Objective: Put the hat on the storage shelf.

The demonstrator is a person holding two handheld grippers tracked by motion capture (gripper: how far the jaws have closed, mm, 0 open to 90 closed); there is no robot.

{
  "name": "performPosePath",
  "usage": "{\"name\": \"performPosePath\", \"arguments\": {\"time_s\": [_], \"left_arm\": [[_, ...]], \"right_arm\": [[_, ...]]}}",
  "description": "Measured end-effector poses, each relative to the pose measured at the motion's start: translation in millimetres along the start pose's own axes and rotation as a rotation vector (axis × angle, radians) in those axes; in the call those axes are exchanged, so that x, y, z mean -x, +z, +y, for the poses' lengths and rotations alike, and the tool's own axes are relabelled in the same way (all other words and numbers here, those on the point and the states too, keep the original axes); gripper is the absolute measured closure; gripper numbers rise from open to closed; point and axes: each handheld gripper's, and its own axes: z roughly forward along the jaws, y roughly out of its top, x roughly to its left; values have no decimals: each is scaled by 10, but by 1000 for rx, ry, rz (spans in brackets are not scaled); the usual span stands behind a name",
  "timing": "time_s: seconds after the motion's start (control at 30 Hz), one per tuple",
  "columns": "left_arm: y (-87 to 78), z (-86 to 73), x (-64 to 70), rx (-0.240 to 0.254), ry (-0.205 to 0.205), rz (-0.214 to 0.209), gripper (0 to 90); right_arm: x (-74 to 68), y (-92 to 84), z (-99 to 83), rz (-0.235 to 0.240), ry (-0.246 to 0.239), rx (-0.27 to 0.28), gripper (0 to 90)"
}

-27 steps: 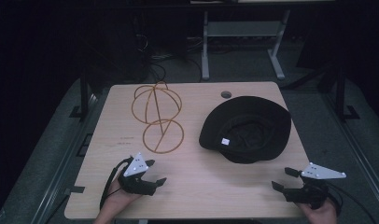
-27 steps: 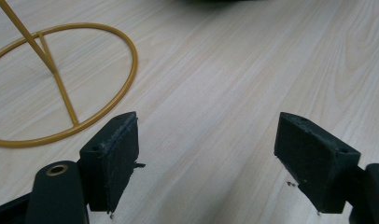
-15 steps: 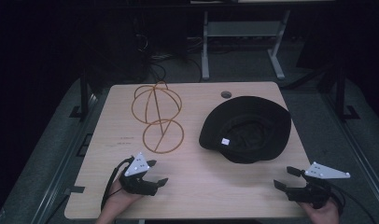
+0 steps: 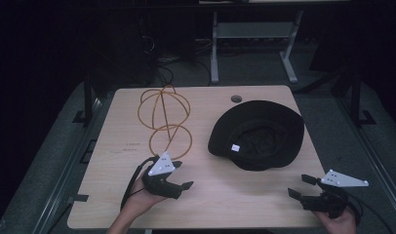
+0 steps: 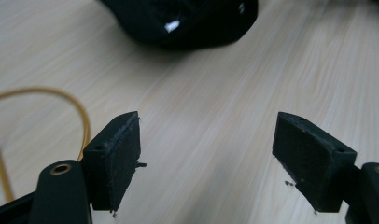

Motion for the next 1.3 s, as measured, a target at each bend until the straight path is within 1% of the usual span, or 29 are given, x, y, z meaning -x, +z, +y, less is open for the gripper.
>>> {"name": "performPosePath", "arguments": {"time_s": [0.03,0.1,0.13,0.23,0.27,0.3,0.33,0.37,0.4,0.43,0.47,0.5,0.53,0.6,0.67,0.7,0.73,0.8,0.83,0.87,0.9,1.0,1.07,1.1,1.13,1.17,1.2,1.3], "left_arm": [[0,0,0,0,0,0,231],[51,95,34,-8,27,-9,232],[108,188,59,-11,48,-17,235],[189,329,75,-12,63,-42,242],[216,372,82,-9,67,-43,242],[216,372,82,-9,67,-43,244],[275,455,84,-14,81,-50,246],[306,493,83,-18,89,-57,250],[340,528,88,-23,94,-60,256],[340,528,88,-23,94,-60,257],[409,593,89,-36,109,-65,258],[441,625,87,-43,112,-66,259],[441,625,87,-43,112,-66,259],[529,705,74,-47,126,-74,278],[603,748,56,-63,129,-76,293],[603,748,56,-63,129,-76,294],[670,793,43,-84,138,-80,300],[722,831,38,-90,145,-78,311],[722,831,38,-90,145,-78,320],[796,881,26,-102,153,-74,328],[830,899,24,-108,155,-68,332],[929,932,5,-121,161,-71,375],[1005,937,-8,-142,159,-80,410],[1005,937,-8,-142,159,-80,427],[1071,934,-25,-168,174,-79,457],[1071,934,-25,-168,174,-79,472],[1128,935,-33,-183,186,-68,488],[1174,944,-35,-178,195,-57,568]], "right_arm": [[0,0,0,0,0,0,189],[-8,7,2,4,-1,-3,188],[-14,9,1,5,-3,-4,188],[-13,9,0,7,-3,-6,188],[-13,7,1,9,-3,-5,188],[-14,7,1,10,-3,-4,188],[-15,7,2,10,-7,-2,188],[-16,9,2,9,-8,-2,188],[-20,12,3,9,-8,-4,188],[-20,12,3,9,-8,-4,188],[-25,20,4,9,-14,-8,188],[-28,23,4,11,-14,-11,188],[-28,23,4,11,-14,-11,188],[-32,31,4,14,-20,-13,188],[-43,39,8,17,-24,-17,188],[-47,44,10,18,-26,-19,188],[-55,51,13,19,-29,-22,188],[-59,54,14,20,-35,-25,188],[-60,55,14,21,-35,-26,188],[-59,55,12,21,-36,-26,188],[-58,54,10,21,-35,-26,188],[-57,48,10,23,-31,-23,188],[-58,51,12,24,-32,-22,189],[-58,51,12,24,-32,-22,189],[-65,65,13,26,-39,-27,188],[-68,70,13,27,-40,-29,188],[-72,79,14,30,-45,-34,188],[-76,88,13,32,-48,-38,188]]}}
